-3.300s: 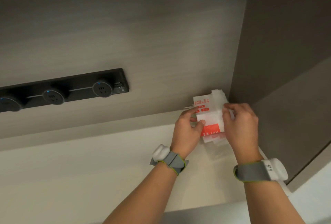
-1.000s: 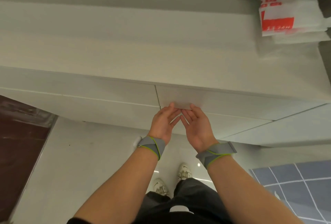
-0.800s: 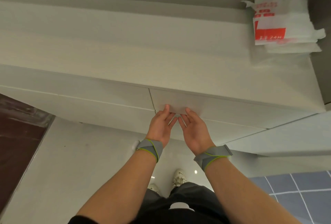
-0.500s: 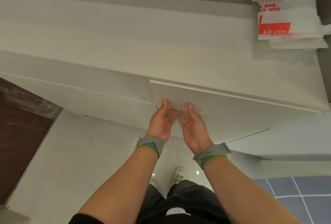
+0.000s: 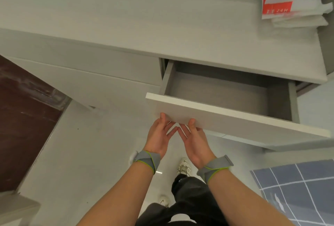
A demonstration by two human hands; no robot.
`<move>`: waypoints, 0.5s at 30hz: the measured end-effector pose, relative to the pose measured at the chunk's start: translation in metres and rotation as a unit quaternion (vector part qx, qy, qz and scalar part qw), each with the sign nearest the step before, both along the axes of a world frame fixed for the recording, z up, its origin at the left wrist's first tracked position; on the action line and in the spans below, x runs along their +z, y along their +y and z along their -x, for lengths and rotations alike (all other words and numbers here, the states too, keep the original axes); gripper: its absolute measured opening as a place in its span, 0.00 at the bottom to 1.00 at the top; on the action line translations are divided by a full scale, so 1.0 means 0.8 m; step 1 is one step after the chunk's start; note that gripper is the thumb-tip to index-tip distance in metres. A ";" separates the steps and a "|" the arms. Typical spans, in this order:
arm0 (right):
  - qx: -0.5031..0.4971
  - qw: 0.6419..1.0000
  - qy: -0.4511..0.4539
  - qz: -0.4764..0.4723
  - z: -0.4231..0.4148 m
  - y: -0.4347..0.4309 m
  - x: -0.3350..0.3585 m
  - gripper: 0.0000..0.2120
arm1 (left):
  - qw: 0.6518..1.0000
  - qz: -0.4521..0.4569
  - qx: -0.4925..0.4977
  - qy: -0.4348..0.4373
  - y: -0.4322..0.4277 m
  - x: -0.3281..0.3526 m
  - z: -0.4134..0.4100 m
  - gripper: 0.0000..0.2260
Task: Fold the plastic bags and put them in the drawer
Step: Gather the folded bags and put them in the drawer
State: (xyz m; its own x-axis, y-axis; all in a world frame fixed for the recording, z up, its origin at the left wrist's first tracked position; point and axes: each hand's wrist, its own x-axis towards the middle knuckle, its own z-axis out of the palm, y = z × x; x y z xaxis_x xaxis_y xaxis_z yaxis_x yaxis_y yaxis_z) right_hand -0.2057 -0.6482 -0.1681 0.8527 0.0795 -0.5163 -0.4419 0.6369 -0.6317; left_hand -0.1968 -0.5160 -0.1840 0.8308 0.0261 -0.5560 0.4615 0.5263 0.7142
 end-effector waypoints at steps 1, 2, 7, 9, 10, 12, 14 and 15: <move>0.001 1.000 0.003 -0.003 0.012 0.001 0.001 0.38 | 1.000 -0.001 -0.004 -0.003 0.002 0.002 0.011 0.29; 0.001 1.000 0.007 -0.005 0.022 0.002 0.001 0.36 | 1.000 -0.002 -0.008 -0.004 0.003 0.005 0.021 0.29; 0.018 1.000 0.017 -0.019 0.082 0.009 0.010 0.27 | 1.000 -0.007 0.000 0.007 0.006 0.012 0.081 0.29; 0.029 0.999 0.023 -0.027 0.101 0.010 0.011 0.26 | 1.000 -0.009 0.002 0.010 0.007 0.014 0.101 0.29; 0.035 0.998 0.029 -0.034 0.109 0.009 0.011 0.26 | 1.000 -0.009 0.001 0.012 0.008 0.015 0.109 0.29; 0.042 0.996 0.037 -0.062 0.124 0.007 0.014 0.28 | 1.000 -0.012 -0.003 0.013 0.008 0.019 0.124 0.29; 0.042 0.994 0.049 -0.091 0.132 0.004 0.015 0.30 | 1.000 -0.012 -0.010 0.010 0.006 0.024 0.133 0.30; 0.043 0.993 0.053 -0.100 0.136 0.002 0.016 0.30 | 1.000 -0.009 -0.013 0.009 0.005 0.026 0.136 0.30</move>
